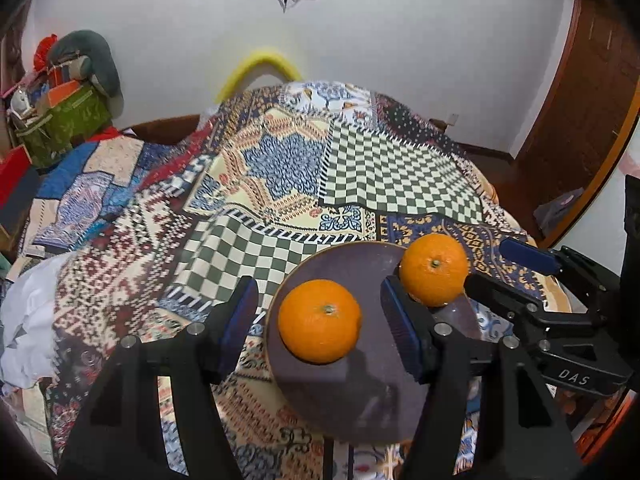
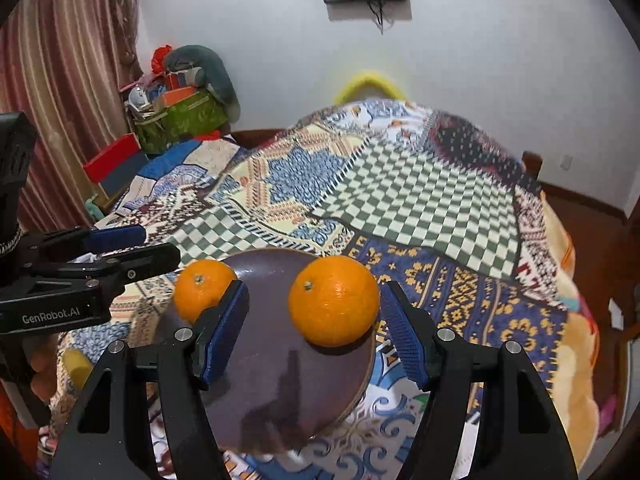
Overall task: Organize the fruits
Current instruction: 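Withdraw both tools from the plate toward the pomelo segments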
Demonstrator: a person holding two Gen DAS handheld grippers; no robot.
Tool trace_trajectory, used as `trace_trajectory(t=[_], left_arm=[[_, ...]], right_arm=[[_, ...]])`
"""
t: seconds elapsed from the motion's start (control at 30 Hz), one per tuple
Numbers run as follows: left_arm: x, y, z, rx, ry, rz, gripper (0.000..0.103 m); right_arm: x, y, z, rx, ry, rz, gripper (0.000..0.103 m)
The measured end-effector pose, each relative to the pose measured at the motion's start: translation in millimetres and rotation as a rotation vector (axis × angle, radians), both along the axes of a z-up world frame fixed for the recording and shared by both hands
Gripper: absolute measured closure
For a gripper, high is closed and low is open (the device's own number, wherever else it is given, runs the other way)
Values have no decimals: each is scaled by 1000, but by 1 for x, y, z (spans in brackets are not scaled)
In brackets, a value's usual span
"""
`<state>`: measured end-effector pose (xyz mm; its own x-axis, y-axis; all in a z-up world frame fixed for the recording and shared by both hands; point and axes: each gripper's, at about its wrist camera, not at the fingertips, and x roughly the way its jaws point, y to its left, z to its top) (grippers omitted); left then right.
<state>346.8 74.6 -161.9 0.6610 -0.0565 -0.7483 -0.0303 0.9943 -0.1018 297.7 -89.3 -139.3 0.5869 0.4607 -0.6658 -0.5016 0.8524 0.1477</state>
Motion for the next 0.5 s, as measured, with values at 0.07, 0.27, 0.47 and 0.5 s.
trace_trajectory(t=[0.07,0.27,0.47,0.5], left_arm=[[-14,0,11,9,-25,3,39],[-53,-3,40,24,-87,0,36],[-91,-12,60,33,-133,-13,31],[-99,-14,62,33,-139,-16,29]], right_arm=[[-10,0,9,-1,-26,0,36],[-39,-3,32,18,-86,-6,34],[-69,-9,49,23,-131,-6,31],[-75,-11,50,23,-136,-5,30]])
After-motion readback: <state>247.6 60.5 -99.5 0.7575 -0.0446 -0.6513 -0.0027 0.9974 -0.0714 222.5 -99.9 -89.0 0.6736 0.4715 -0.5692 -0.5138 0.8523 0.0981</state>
